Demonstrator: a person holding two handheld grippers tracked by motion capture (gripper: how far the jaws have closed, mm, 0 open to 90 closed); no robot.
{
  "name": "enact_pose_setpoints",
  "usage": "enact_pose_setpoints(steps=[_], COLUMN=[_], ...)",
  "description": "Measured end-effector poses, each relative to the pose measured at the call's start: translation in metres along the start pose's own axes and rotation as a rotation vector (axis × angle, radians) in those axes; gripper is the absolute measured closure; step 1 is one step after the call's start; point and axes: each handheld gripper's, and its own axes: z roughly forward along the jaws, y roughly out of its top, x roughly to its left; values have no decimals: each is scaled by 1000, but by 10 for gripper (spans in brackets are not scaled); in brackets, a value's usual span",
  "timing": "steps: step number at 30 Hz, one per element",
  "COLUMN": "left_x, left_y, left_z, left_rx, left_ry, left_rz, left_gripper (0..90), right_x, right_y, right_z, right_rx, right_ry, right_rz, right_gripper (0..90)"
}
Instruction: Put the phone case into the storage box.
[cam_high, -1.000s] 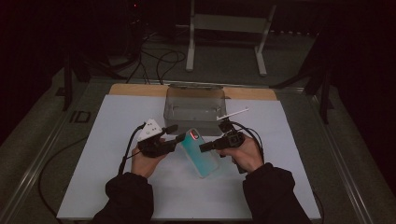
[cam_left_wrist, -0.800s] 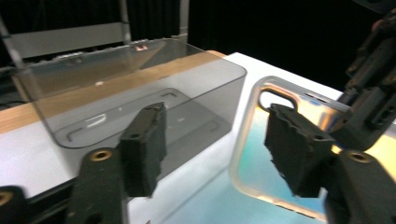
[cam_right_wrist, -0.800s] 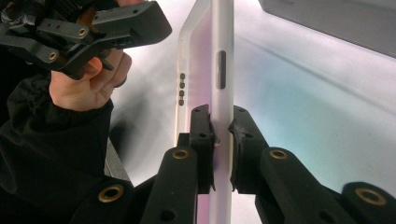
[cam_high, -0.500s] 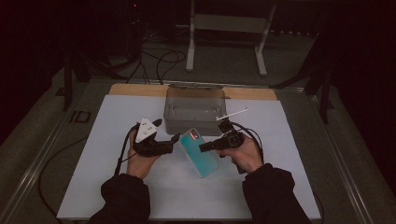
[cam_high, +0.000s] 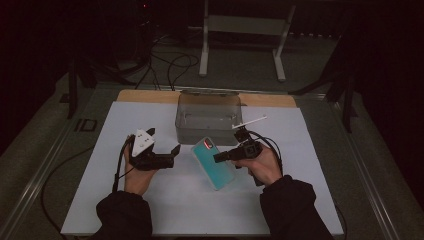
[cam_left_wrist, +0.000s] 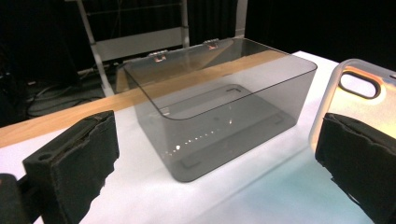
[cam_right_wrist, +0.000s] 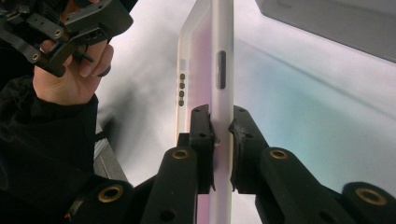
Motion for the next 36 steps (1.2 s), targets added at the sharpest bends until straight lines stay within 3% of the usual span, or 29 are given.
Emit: enact_pose_setpoints(steps=[7,15,28,36], left_x=[16,26,35,33], left_y=[-14,-30,-63,-72], left_z=[-21,-40,-67,-75], left_rx=[-14,-16,-4,11], left_ry=[44,75,133,146], left_rz=[-22,-39,-69,-48], left_gripper=[3,2,3,3], right_x=[1,2,4,7], right_y=[-1,0,3,7], right_z=[-3,-4,-6,-7], right_rx=[-11,-20,-32,-39], right_ry=[-3,-11,-13,-30], right_rz=[-4,-5,-5,-7], right_gripper=[821,821,820,820])
